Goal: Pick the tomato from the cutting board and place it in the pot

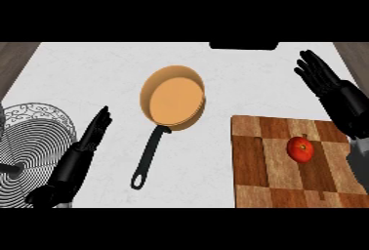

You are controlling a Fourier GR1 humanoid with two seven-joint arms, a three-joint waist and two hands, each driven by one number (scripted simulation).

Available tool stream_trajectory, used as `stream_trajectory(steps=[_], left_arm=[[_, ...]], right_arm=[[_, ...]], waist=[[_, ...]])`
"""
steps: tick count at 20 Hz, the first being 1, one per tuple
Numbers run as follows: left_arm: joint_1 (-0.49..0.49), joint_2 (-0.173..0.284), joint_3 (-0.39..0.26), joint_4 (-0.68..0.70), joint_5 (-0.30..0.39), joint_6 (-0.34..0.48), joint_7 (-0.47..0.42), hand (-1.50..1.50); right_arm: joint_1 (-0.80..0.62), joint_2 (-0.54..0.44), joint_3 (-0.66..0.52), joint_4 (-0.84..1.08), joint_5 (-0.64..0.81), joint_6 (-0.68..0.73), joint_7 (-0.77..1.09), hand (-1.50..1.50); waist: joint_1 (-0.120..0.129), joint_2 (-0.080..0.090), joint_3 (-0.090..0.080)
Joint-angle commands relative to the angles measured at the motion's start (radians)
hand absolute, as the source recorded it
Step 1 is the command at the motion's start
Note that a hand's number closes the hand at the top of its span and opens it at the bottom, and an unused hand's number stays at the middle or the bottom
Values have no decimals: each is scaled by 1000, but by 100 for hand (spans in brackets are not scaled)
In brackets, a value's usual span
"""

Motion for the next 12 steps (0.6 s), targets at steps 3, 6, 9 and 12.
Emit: stream_trajectory(steps=[3, 6, 9, 12], left_arm=[[-39, -45, 44, 15, 52, 37, 86, 0], [-58, -74, 51, 18, 80, 56, 133, 0], [-85, -93, 91, 32, 130, 93, 252, 0], [-73, -91, 106, 35, 137, 100, 249, 0]], right_arm=[[-11, 32, 156, -25, -147, 368, -18, -150], [-2, 81, 321, -67, -234, 599, -6, -150], [-44, -85, 105, -84, 62, 553, -359, -150], [-1, -113, 19, -43, 38, 677, -600, -150]], waist=[[23, 27, 20], [84, 48, 24], [-17, 29, 27], [-17, 30, 28]])
